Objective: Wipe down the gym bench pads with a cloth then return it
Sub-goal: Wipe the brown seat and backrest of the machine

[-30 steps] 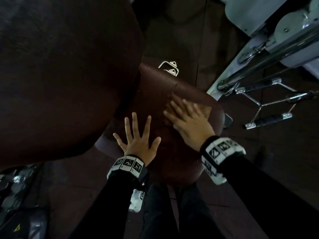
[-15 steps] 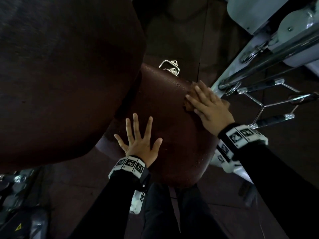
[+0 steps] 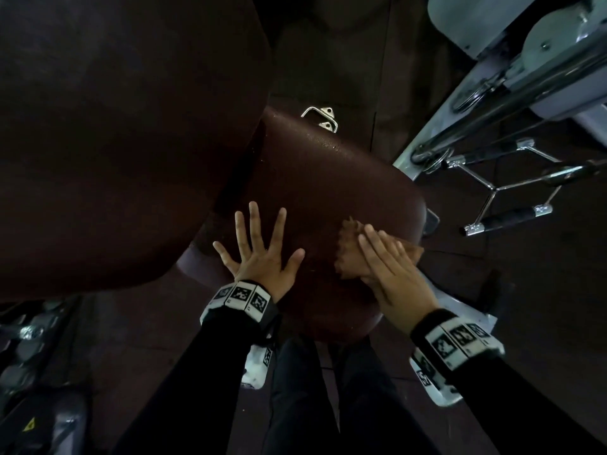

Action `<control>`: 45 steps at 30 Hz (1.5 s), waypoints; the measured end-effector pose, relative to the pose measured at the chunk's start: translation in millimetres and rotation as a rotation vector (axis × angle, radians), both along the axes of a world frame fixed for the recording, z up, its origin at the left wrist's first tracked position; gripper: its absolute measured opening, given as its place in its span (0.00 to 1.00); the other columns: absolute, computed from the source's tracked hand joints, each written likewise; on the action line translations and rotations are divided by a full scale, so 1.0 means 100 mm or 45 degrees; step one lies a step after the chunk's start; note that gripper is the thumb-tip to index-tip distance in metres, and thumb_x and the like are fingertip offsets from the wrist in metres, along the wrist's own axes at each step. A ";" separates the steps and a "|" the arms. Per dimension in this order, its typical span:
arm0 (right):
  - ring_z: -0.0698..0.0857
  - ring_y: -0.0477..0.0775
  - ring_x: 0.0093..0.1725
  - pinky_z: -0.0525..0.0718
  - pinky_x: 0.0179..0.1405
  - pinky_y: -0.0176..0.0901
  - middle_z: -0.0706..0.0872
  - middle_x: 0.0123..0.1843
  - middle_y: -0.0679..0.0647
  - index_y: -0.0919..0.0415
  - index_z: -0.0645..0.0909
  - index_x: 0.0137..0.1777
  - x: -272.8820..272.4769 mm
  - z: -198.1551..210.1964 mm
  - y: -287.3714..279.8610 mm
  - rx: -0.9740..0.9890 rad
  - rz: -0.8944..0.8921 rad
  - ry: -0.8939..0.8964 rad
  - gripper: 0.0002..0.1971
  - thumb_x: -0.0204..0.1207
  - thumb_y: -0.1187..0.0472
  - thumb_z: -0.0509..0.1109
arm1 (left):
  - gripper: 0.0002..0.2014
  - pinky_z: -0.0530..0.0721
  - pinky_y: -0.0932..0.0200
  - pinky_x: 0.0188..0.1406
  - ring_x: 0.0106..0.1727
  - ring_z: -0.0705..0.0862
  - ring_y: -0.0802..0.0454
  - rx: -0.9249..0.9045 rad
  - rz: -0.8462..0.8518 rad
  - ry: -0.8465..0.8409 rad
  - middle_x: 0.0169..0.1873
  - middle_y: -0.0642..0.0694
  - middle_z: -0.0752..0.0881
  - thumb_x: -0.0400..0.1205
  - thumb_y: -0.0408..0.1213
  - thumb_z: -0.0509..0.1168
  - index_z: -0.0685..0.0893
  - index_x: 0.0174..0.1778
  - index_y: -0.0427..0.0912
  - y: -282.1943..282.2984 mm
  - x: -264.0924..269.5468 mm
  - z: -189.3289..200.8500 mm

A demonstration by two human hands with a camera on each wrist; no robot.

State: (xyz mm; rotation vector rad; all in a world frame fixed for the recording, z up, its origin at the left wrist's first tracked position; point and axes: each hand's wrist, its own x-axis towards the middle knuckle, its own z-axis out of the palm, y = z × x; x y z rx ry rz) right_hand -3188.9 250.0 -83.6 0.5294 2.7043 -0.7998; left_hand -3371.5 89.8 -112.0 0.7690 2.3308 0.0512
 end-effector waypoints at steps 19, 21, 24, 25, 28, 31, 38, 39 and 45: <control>0.59 0.64 0.81 0.56 0.77 0.62 0.61 0.82 0.49 0.47 0.61 0.80 -0.39 -0.05 -0.78 0.279 0.493 0.045 0.28 0.79 0.48 0.53 | 0.27 0.33 0.39 0.76 0.82 0.34 0.48 0.165 0.058 0.112 0.72 0.64 0.20 0.82 0.62 0.39 0.30 0.72 0.78 -0.73 -0.23 -0.02; 0.61 0.62 0.80 0.60 0.77 0.62 0.62 0.82 0.48 0.45 0.63 0.79 -0.07 -0.07 -0.86 0.306 0.549 0.084 0.28 0.78 0.52 0.61 | 0.27 0.31 0.40 0.75 0.82 0.33 0.49 0.157 0.058 0.095 0.70 0.65 0.18 0.82 0.62 0.39 0.29 0.72 0.78 -0.73 -0.23 -0.03; 0.66 0.65 0.77 0.66 0.72 0.66 0.66 0.79 0.50 0.45 0.65 0.78 0.32 -0.05 -0.72 0.307 0.586 0.116 0.32 0.73 0.59 0.68 | 0.27 0.29 0.40 0.74 0.82 0.32 0.49 0.153 0.065 0.094 0.69 0.65 0.17 0.82 0.62 0.38 0.28 0.71 0.79 -0.73 -0.23 -0.05; 0.67 0.66 0.76 0.67 0.69 0.67 0.67 0.79 0.51 0.45 0.64 0.77 0.41 -0.04 -0.63 0.315 0.577 0.118 0.31 0.73 0.59 0.63 | 0.27 0.29 0.40 0.74 0.82 0.32 0.49 0.158 0.066 0.097 0.69 0.65 0.17 0.82 0.62 0.38 0.28 0.71 0.79 -0.73 -0.23 -0.06; 0.66 0.70 0.76 0.66 0.67 0.72 0.66 0.78 0.55 0.48 0.63 0.77 0.56 -0.01 -0.25 0.248 0.359 0.015 0.30 0.71 0.60 0.56 | 0.27 0.28 0.41 0.72 0.82 0.32 0.49 0.176 0.068 0.089 0.70 0.65 0.17 0.82 0.62 0.38 0.28 0.71 0.79 -0.73 -0.22 -0.07; 0.54 0.67 0.80 0.61 0.73 0.73 0.55 0.82 0.50 0.44 0.57 0.80 0.44 0.00 -0.02 0.158 0.101 -0.075 0.27 0.80 0.53 0.54 | 0.27 0.27 0.42 0.71 0.81 0.32 0.49 0.174 0.073 0.086 0.69 0.66 0.16 0.82 0.63 0.38 0.28 0.71 0.79 -0.73 -0.23 -0.08; 0.50 0.68 0.82 0.45 0.77 0.64 0.50 0.84 0.45 0.42 0.56 0.81 -0.40 -0.09 -0.31 0.263 0.047 -0.011 0.25 0.83 0.50 0.53 | 0.27 0.26 0.42 0.70 0.81 0.31 0.50 0.168 0.070 0.046 0.68 0.68 0.15 0.81 0.64 0.38 0.29 0.70 0.80 -0.73 -0.25 -0.07; 0.51 0.68 0.82 0.43 0.77 0.63 0.52 0.84 0.46 0.42 0.56 0.81 -0.46 -0.09 -0.42 0.280 0.080 -0.003 0.26 0.83 0.51 0.53 | 0.27 0.26 0.42 0.70 0.81 0.30 0.50 0.165 0.069 0.039 0.68 0.68 0.15 0.81 0.64 0.38 0.28 0.70 0.81 -0.73 -0.25 -0.07; 0.62 0.66 0.79 0.58 0.75 0.65 0.62 0.82 0.48 0.42 0.64 0.78 0.02 -0.12 -0.95 0.324 0.536 0.107 0.29 0.76 0.54 0.65 | 0.27 0.26 0.42 0.71 0.80 0.28 0.52 0.149 0.065 0.011 0.69 0.66 0.16 0.81 0.65 0.37 0.29 0.71 0.80 -0.72 -0.26 -0.04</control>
